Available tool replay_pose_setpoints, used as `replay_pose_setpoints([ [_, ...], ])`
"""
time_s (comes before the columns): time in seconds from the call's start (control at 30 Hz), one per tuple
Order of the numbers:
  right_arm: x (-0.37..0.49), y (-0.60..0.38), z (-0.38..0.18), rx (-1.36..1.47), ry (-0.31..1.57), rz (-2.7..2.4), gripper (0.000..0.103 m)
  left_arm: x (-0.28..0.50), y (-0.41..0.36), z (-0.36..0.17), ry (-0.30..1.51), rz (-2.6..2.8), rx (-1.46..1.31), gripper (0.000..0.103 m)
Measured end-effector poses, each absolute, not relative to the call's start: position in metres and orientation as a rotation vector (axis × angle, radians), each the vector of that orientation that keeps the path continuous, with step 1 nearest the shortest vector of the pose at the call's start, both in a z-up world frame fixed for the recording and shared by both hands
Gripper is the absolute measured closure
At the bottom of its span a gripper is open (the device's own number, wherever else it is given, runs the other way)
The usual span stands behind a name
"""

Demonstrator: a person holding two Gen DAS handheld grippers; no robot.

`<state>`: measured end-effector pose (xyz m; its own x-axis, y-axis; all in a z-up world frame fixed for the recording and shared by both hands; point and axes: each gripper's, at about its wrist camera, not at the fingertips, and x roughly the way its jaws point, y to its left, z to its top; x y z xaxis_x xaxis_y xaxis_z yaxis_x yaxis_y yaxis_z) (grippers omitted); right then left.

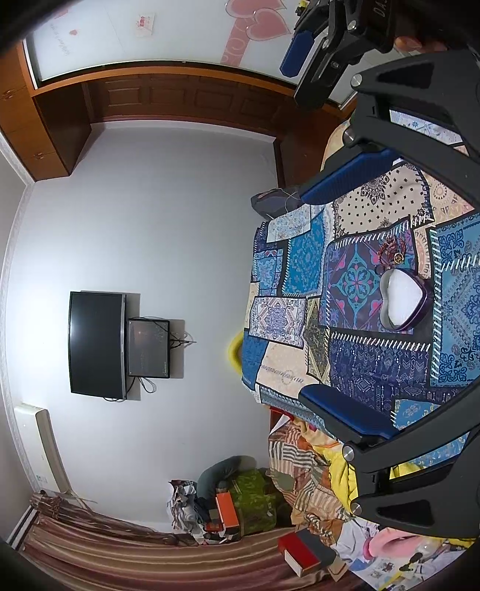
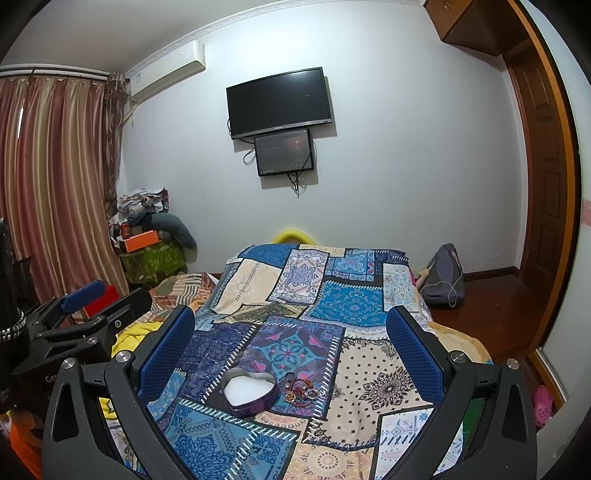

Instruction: Organize jewelry

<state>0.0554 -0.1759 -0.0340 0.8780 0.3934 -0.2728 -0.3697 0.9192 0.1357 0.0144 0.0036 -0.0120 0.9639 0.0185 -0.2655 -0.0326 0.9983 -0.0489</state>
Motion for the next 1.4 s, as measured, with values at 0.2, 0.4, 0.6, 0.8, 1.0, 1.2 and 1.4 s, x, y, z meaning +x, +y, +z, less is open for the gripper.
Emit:
replay_pose_setpoints([
  [0.2,0.065,-0.178,-0.041,0.081,0.322,0.397,0.000,0.024,0.002,-0.017,0.298,0.017,-0.052,0.005],
  [0.4,0.080,-0.186,-0.053,0.093,0.364,0.383,0.000,0.046,-0.004,-0.030,0.358,-0.011,-0.054,0.005],
  [0.6,0.103,-0.199,-0.071,0.096,0.423,0.337,0.000,0.076,-0.016,-0.056,0.443,-0.020,-0.058,0.005],
  [0.8,0.135,-0.212,-0.098,0.088,0.526,0.284,0.000,0.111,-0.031,-0.094,0.563,-0.064,-0.049,0.014],
  [1.0,0.160,-0.223,-0.135,0.057,0.646,0.259,0.000,0.143,-0.052,-0.146,0.739,-0.156,-0.041,0.025],
  [1.2,0.178,-0.228,-0.160,0.073,0.729,0.301,0.018,0.170,-0.061,-0.193,0.914,-0.264,-0.104,0.051],
  [1.4,0.194,-0.222,-0.184,0.088,0.799,0.383,0.048,0.186,-0.052,-0.223,1.026,-0.293,-0.210,0.068],
])
